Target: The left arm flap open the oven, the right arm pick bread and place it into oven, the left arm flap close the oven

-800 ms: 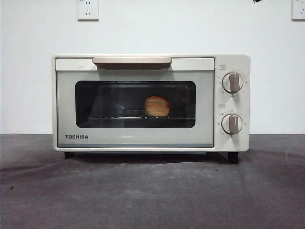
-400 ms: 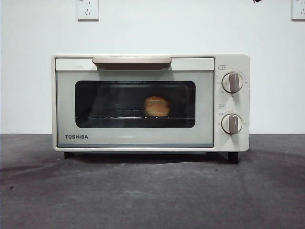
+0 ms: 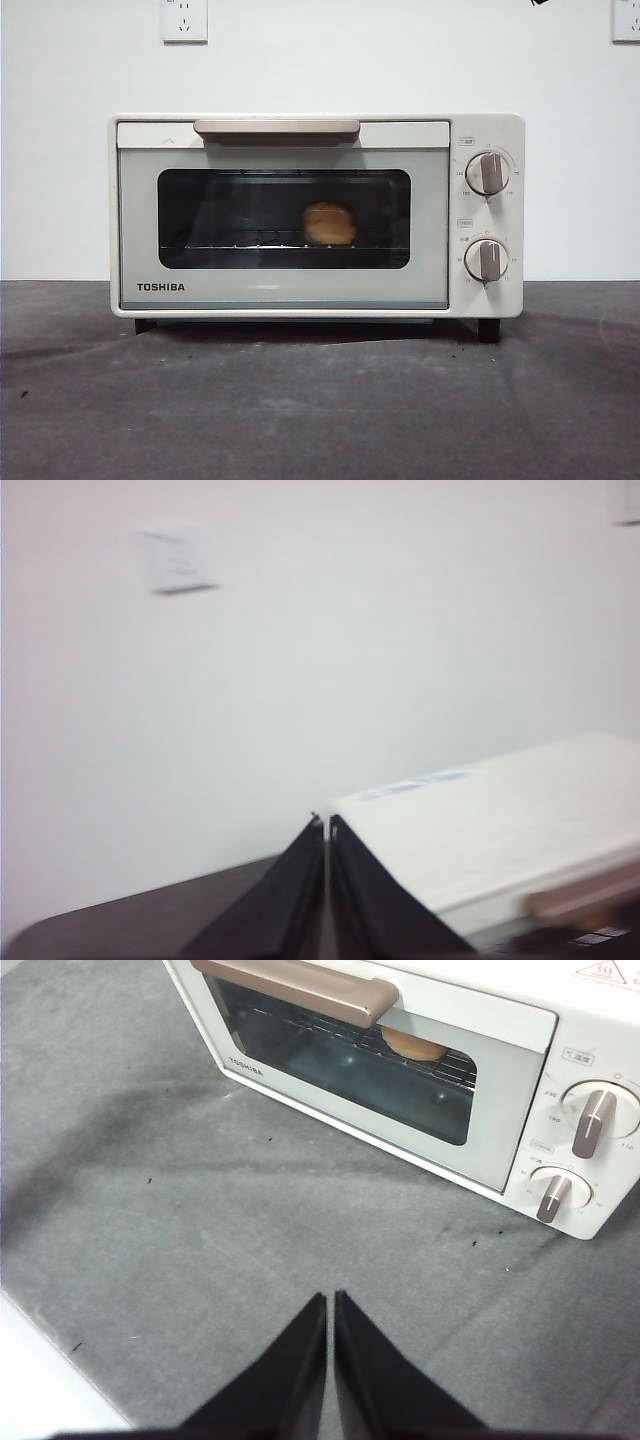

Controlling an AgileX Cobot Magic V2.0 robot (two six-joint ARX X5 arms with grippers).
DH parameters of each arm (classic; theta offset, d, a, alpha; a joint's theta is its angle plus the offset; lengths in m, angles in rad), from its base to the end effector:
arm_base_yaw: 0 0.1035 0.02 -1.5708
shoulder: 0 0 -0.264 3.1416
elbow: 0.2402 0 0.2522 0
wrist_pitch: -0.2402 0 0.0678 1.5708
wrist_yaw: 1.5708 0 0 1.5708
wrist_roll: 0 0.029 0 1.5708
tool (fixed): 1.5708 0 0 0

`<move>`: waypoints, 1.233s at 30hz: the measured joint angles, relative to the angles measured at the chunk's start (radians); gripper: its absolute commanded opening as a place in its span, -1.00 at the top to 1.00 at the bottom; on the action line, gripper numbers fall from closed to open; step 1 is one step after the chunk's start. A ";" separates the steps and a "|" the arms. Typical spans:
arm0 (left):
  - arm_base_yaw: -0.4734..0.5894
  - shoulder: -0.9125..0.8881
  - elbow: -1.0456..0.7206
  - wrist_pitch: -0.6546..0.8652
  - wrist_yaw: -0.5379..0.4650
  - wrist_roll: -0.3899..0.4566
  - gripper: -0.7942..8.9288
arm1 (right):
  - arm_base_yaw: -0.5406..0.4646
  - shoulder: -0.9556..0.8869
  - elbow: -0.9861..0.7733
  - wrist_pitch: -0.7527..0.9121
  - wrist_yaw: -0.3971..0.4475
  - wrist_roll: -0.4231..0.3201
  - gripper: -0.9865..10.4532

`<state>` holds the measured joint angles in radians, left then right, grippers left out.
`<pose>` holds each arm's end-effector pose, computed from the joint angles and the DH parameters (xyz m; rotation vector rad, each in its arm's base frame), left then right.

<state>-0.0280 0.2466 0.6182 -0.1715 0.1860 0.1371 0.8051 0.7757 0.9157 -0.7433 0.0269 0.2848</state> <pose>0.0646 -0.0072 0.3319 0.1519 -0.2142 -0.1993 0.1013 0.1043 0.3270 0.0136 0.6650 0.6642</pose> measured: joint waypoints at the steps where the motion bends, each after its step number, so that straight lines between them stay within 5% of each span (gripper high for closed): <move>1: 0.007 -0.025 -0.041 0.021 -0.023 0.003 0.80 | 0.000 0.000 0.000 0.000 0.000 0.000 0.82; 16: 0.042 -0.235 -0.452 0.013 -0.056 0.004 0.80 | 0.000 0.000 0.000 0.000 0.000 0.000 0.82; 37: 0.042 -0.240 -0.532 -0.108 -0.056 0.002 0.80 | 0.000 0.000 0.000 0.000 0.000 0.000 0.82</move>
<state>0.0139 0.0063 0.0864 -0.2798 0.1295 0.1394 0.8051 0.7757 0.9157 -0.7433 0.0269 0.2848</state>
